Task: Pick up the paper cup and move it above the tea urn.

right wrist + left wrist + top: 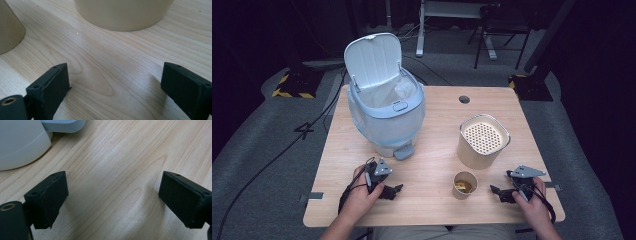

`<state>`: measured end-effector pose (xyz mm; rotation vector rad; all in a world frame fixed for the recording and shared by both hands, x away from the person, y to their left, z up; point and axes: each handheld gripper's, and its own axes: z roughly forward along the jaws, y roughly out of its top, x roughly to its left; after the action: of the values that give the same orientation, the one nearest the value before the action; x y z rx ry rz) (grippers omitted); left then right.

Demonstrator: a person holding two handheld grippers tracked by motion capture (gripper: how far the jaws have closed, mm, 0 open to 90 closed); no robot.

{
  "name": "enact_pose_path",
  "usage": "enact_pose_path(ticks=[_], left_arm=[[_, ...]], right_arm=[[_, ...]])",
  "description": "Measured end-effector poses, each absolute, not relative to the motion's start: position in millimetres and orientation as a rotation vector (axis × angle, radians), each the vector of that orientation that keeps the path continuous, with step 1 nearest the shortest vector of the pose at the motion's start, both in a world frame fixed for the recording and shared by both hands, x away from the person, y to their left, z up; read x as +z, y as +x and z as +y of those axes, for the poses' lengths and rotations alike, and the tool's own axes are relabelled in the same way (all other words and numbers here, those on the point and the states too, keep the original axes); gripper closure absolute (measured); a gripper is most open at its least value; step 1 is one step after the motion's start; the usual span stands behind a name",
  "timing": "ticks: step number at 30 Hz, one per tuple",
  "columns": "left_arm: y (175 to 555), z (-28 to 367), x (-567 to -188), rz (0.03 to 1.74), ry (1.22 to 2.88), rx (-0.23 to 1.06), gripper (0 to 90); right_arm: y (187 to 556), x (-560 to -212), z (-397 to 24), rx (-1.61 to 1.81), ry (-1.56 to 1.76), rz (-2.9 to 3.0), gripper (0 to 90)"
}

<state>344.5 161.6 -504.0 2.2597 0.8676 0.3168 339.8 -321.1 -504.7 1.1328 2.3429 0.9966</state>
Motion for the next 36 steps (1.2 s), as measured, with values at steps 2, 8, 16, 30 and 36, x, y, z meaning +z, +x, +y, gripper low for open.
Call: enact_pose_path(ticks=[2,8,16,30,36], left_arm=[[345,162,-504,0.867,2.26,0.316,9.3],[345,162,-504,0.866,2.261,0.314,9.1],[345,161,-504,0.865,2.261,0.315,9.2],[345,162,-504,0.864,2.261,0.312,9.0],[345,162,-504,0.864,2.261,0.314,9.0]], right_arm=[[339,-505,-321,0.997,1.135,2.341,8.4],[338,-504,-323,1.02,1.136,2.334,18.0],[333,-489,-324,1.053,1.121,2.373,18.4],[313,-454,-297,1.146,0.928,2.478,18.0],[308,-453,-280,1.184,0.865,2.493,16.9]])
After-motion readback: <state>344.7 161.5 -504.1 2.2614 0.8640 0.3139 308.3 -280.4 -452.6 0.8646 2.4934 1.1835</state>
